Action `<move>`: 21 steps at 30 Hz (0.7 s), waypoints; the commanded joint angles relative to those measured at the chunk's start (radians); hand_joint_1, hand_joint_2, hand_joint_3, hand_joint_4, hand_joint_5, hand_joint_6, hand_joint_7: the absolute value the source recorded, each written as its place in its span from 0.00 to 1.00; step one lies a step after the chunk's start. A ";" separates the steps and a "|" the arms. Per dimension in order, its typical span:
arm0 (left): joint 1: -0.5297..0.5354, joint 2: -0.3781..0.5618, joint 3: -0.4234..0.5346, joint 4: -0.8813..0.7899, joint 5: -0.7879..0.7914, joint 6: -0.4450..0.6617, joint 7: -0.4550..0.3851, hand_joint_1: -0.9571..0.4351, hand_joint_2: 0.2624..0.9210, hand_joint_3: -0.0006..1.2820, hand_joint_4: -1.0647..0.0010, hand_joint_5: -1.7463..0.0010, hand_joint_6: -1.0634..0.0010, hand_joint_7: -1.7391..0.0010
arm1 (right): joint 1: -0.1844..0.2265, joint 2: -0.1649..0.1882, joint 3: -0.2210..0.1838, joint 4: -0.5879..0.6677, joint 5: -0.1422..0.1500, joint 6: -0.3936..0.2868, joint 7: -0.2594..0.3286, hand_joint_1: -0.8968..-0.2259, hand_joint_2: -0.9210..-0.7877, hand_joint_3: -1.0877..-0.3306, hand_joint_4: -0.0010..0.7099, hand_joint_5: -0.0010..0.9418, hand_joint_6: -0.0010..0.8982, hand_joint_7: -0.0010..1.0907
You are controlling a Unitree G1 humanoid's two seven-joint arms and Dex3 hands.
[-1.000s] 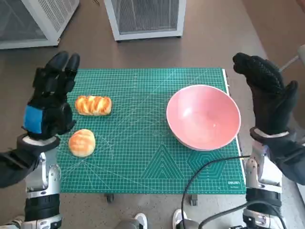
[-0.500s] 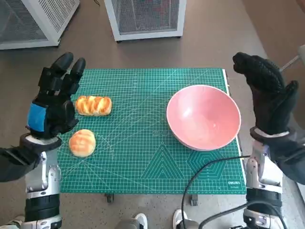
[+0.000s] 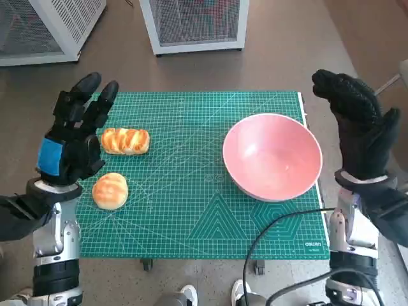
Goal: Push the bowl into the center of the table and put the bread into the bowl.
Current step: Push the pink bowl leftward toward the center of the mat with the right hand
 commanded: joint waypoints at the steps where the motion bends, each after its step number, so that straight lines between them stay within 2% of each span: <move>1: 0.004 0.003 0.006 -0.008 -0.005 0.005 0.000 0.16 1.00 0.53 0.75 0.96 1.00 0.66 | 0.006 0.003 -0.004 0.000 0.003 0.010 -0.005 0.35 0.00 0.32 0.26 0.00 0.14 0.18; 14: 0.005 -0.019 0.006 -0.005 -0.001 -0.016 0.007 0.17 1.00 0.53 0.77 0.97 1.00 0.68 | 0.004 0.003 -0.008 0.014 0.004 0.000 -0.003 0.35 0.00 0.32 0.26 0.00 0.15 0.18; 21: 0.002 -0.039 0.002 0.019 0.020 -0.051 0.020 0.18 1.00 0.51 0.78 0.97 1.00 0.70 | -0.009 -0.007 -0.029 0.071 0.004 -0.026 -0.001 0.36 0.00 0.32 0.26 0.00 0.15 0.17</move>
